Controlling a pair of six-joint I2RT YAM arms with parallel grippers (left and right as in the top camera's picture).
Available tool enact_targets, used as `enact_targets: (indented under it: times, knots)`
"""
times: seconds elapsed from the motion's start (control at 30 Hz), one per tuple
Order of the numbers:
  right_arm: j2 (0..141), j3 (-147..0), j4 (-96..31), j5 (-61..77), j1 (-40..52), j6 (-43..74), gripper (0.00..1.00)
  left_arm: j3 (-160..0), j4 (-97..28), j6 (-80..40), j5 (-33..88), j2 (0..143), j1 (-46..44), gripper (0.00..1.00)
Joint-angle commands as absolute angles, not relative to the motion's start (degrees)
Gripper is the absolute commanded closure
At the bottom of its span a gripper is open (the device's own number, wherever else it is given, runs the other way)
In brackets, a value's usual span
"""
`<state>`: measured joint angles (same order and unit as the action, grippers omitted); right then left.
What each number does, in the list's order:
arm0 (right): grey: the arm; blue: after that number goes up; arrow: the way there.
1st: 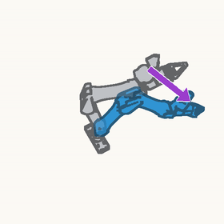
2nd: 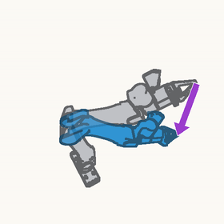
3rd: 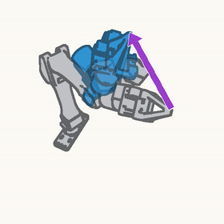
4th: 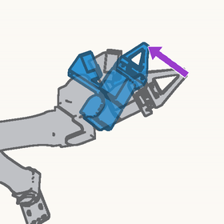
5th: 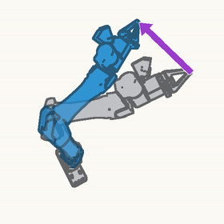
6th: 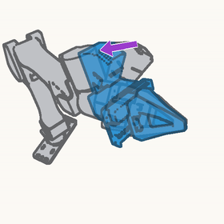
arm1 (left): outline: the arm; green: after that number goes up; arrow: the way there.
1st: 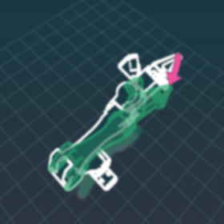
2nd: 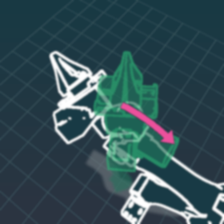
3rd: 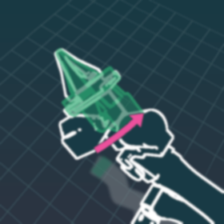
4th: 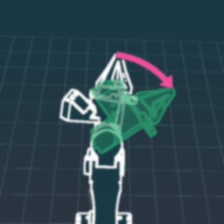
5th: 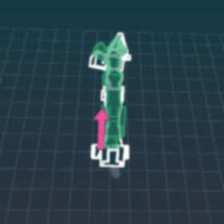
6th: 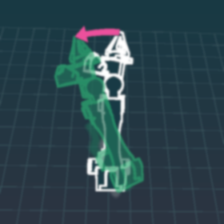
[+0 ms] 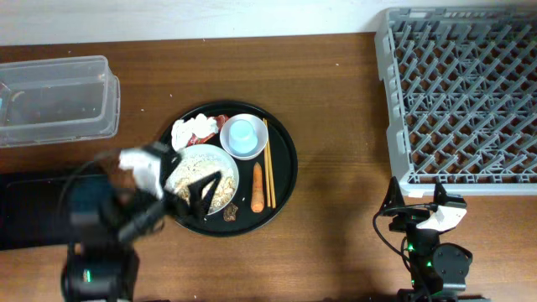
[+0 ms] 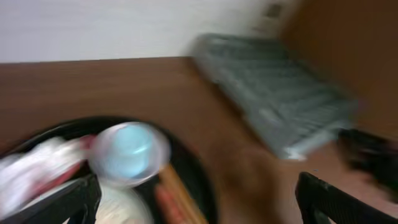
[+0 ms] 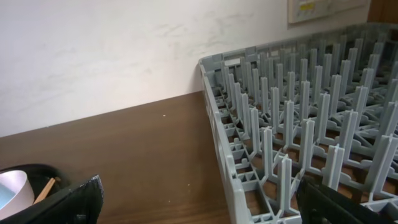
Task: Sort waste into correct bins and load items into the dishwasher rack
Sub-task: 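Move the left gripper over the white plate of rice on the tray, then lower the left gripper and grasp the rim of the white plate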
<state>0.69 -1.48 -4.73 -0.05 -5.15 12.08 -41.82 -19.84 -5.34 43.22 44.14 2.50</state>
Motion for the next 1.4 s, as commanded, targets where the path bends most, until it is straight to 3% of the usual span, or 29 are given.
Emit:
enact_targets:
  times: [0.0,0.07,0.17,0.23,0.37,0.53,0.73,1.03,1.07,1.13,1.37]
  knots:
    - [0.4,-0.3,-4.7,-0.6,-4.8,12.3,0.02,-46.1,-18.2,-2.6,60.9,54.7,2.3,0.00]
    - [0.4,-0.3,-4.7,-0.6,-4.8,12.3,0.02,-48.5,-25.2,-9.8,45.3,58.2,0.2,0.01]
    - [0.4,-0.3,-4.7,-0.6,-4.8,12.3,0.02,-57.5,-40.9,-9.8,15.5,60.5,-9.8,0.01]
    - [0.4,-0.3,-4.7,-0.6,-4.8,12.3,0.02,-61.6,-43.7,-9.8,1.6,61.4,-17.1,0.01]
    - [0.4,-0.3,-4.7,-0.6,-4.8,12.3,0.02,-61.9,-41.7,-9.8,1.3,62.1,-25.1,0.01]
    - [0.4,-0.3,-4.7,-0.6,-4.8,12.3,0.02,-62.4,-41.3,-14.8,-1.3,67.2,-25.9,0.01]
    - [0.4,-0.3,-4.7,-0.6,-4.8,12.3,0.02,-80.1,-61.1,-16.7,-8.6,86.1,-25.9,0.01]
    - [0.4,-0.3,-4.7,-0.6,-4.8,12.3,0.02,-80.3,-64.1,-19.9,-7.3,103.4,-25.9,0.01]
    - [0.4,-0.3,-4.7,-0.6,-4.8,12.3,0.02,-80.3,-64.1,-19.9,-7.3,104.1,-25.9,0.21]
    - [0.4,-0.3,-4.7,-0.6,-4.8,12.3,0.02,-80.3,-64.1,-20.0,-7.0,104.1,-25.9,0.32]
    - [0.4,-0.3,-4.7,-0.6,-4.8,12.3,0.02,-74.8,-62.8,-22.7,-5.2,104.1,-25.9,0.31]
